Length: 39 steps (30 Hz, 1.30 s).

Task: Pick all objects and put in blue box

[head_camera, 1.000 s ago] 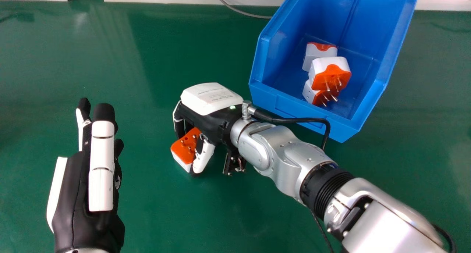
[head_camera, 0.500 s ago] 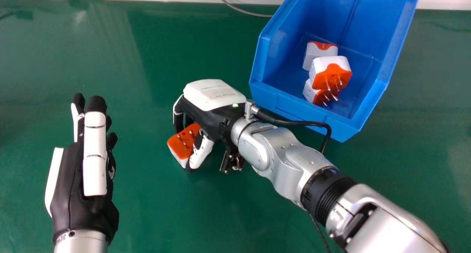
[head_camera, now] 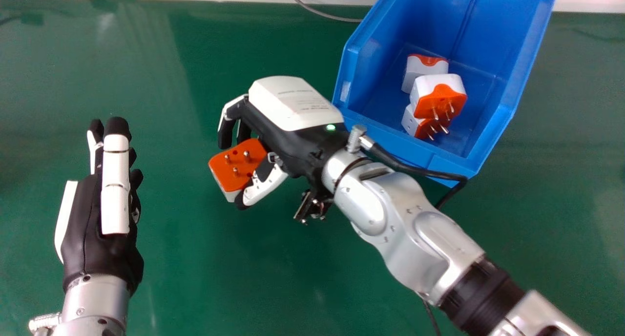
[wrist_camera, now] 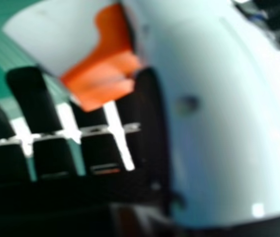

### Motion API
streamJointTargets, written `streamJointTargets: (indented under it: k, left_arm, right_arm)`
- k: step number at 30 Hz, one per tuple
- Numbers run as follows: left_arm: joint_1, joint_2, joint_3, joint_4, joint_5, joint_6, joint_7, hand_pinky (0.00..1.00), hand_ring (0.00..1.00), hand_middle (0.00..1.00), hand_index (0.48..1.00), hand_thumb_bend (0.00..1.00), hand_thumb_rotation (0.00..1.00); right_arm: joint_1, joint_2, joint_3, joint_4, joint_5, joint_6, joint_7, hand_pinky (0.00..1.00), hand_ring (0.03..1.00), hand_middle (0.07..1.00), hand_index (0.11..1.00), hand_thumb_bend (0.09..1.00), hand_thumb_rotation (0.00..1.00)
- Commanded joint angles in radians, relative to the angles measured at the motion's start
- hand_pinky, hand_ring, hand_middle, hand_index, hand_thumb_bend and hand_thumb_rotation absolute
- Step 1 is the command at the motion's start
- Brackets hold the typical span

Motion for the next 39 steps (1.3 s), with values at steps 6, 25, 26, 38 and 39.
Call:
streamJointTargets:
  k: [6,25,26,38,39]
  left_arm:
    - [-0.047,0.023,0.034,0.061,-0.014,-0.044,-0.025,1.0,1.0,1.0,1.0,0.56,0.99]
    - [-0.064,0.05,0.058,0.126,-0.022,-0.085,-0.055,1.0,1.0,1.0,1.0,0.51,1.0]
    - [-0.065,0.051,0.061,0.128,-0.026,-0.085,-0.058,1.0,1.0,1.0,1.0,0.51,1.0]
    - [-0.082,0.061,0.09,0.154,-0.065,-0.08,-0.085,1.0,1.0,1.0,1.0,0.5,1.0]
    - [-0.082,0.062,0.091,0.155,-0.066,-0.082,-0.088,1.0,1.0,1.0,1.0,0.5,1.0]
  right_arm:
    - [0.085,-0.069,-0.092,-0.275,-0.008,0.02,0.024,0.22,0.359,0.476,0.55,0.501,0.0]
    - [0.202,-0.149,-0.245,-0.562,-0.058,0.15,0.072,0.18,0.336,0.458,0.558,0.493,0.0]
    - [0.203,-0.151,-0.252,-0.569,-0.065,0.162,0.075,0.17,0.332,0.454,0.557,0.492,0.0]
    - [0.17,-0.239,-0.399,-0.562,-0.075,0.198,0.051,0.2,0.28,0.435,0.516,0.506,0.0]
    - [0.166,-0.246,-0.407,-0.554,-0.078,0.203,0.048,0.21,0.279,0.454,0.501,0.509,0.0]
